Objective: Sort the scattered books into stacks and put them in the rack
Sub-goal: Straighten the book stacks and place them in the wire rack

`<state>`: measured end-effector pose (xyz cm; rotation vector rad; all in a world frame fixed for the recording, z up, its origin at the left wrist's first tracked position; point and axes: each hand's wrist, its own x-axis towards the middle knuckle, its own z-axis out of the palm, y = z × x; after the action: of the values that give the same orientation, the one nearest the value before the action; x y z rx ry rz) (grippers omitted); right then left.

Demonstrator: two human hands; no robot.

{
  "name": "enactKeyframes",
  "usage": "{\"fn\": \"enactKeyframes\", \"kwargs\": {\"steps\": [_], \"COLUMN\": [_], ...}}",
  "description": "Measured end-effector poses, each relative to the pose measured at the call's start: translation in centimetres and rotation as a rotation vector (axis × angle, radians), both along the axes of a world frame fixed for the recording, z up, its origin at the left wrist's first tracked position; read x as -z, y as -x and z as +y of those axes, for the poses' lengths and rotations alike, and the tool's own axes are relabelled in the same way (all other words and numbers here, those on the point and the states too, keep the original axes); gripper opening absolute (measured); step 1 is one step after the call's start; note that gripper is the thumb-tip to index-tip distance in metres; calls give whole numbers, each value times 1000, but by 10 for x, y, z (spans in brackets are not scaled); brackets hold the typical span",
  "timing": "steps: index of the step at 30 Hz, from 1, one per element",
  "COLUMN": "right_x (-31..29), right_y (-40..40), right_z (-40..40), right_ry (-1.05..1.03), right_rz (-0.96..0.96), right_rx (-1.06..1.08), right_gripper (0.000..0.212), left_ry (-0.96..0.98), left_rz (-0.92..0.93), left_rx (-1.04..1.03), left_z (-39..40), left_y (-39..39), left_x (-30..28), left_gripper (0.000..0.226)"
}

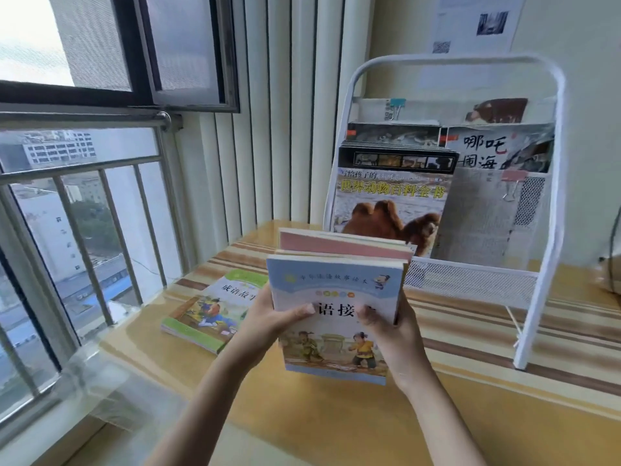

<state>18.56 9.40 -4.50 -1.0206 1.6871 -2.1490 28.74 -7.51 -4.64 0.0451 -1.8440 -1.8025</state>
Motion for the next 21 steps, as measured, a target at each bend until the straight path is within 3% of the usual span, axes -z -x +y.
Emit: {"fn": "enactKeyframes", "kwargs": {"steps": [8, 14, 17, 19, 21], "right_x": [6, 21, 24, 24, 22], "right_y": [25, 43, 45, 46, 45], "right_z": [99, 107, 104, 101, 97], "right_ry": [95, 54, 93, 111, 117], "right_rz": [-26, -20, -21, -20, -27], "right_rx": [299, 460, 501, 518, 516], "right_gripper": [95, 87, 83, 82, 80], "left_ry": [-43, -19, -14, 90, 341], "left_rz": [-18, -138, -162, -43, -156], "left_rx": [203, 255, -25, -362, -793], "left_z": [95, 101, 61, 29, -9], "left_y": [70, 95, 91, 70, 41], "left_x": [18, 29, 33, 30, 24], "left_gripper": [86, 74, 51, 47, 45]}}
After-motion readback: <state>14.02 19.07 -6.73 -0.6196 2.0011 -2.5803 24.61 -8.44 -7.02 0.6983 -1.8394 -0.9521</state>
